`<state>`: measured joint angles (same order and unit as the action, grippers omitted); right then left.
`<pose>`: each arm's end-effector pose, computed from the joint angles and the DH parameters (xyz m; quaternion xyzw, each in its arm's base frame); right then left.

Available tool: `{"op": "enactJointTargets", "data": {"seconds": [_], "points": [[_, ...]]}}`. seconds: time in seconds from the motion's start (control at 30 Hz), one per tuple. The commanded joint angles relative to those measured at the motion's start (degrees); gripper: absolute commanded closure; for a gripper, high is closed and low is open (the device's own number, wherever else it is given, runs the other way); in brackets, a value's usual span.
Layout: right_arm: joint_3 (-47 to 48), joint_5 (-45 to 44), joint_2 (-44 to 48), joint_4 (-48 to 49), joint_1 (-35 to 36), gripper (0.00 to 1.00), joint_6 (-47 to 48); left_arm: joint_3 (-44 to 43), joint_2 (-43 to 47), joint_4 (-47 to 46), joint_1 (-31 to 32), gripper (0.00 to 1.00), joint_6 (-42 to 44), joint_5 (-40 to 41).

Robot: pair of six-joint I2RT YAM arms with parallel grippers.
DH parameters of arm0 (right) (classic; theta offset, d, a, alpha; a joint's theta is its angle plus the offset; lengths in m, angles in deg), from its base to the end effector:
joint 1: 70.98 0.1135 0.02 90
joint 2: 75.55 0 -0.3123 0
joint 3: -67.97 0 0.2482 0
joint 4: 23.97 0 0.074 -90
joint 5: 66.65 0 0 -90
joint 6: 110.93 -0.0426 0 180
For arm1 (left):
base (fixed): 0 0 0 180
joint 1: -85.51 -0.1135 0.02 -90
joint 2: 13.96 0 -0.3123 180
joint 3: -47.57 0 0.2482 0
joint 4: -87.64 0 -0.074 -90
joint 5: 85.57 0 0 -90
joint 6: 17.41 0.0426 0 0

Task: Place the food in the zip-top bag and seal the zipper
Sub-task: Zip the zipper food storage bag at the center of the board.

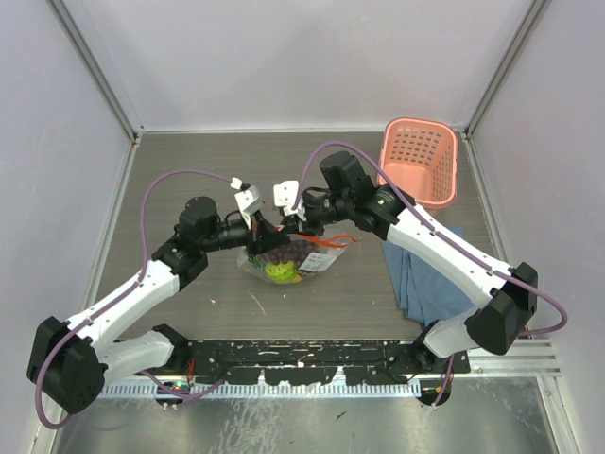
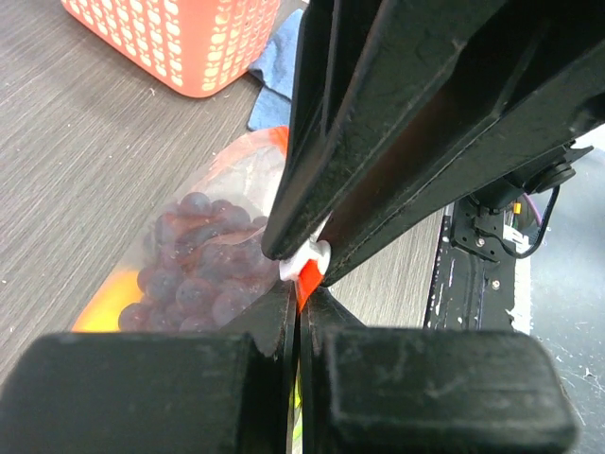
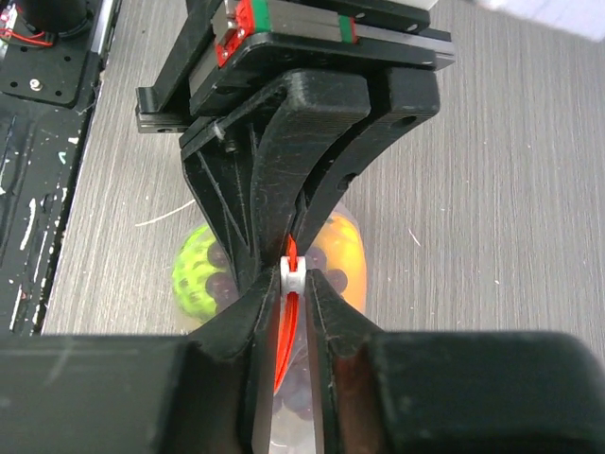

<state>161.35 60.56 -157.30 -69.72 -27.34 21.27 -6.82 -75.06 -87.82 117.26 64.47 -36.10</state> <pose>0.2049 0.2310 0.4121 -0.6796 0.5113 0.2874 0.4405 0.1724 -0.1393 0.3372 0.3636 0.6648 -0.4546 0.4682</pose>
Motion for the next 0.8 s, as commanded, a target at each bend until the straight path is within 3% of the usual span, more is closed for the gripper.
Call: {"op": "enactJointTargets", "data": {"seconds": [0.0,0.23,0.77], "points": [[3.2,2.6,-0.6,0.3,-0.6,0.81,0.5,-1.0,2.5,-3.8,-0.3,1.0,0.4,-1.5],[3.7,2.8,-1.6,-3.3,-1.4,0.99,-0.1,-0.5,3.3,-4.4,-0.3,1.0,-1.6,2.1],[-0.5,-5.0,-1.4,-6.2,-3.6,0.99,-5.4,1.4,3.8,-8.1,-0.3,1.0,-4.1,6.4]]}}
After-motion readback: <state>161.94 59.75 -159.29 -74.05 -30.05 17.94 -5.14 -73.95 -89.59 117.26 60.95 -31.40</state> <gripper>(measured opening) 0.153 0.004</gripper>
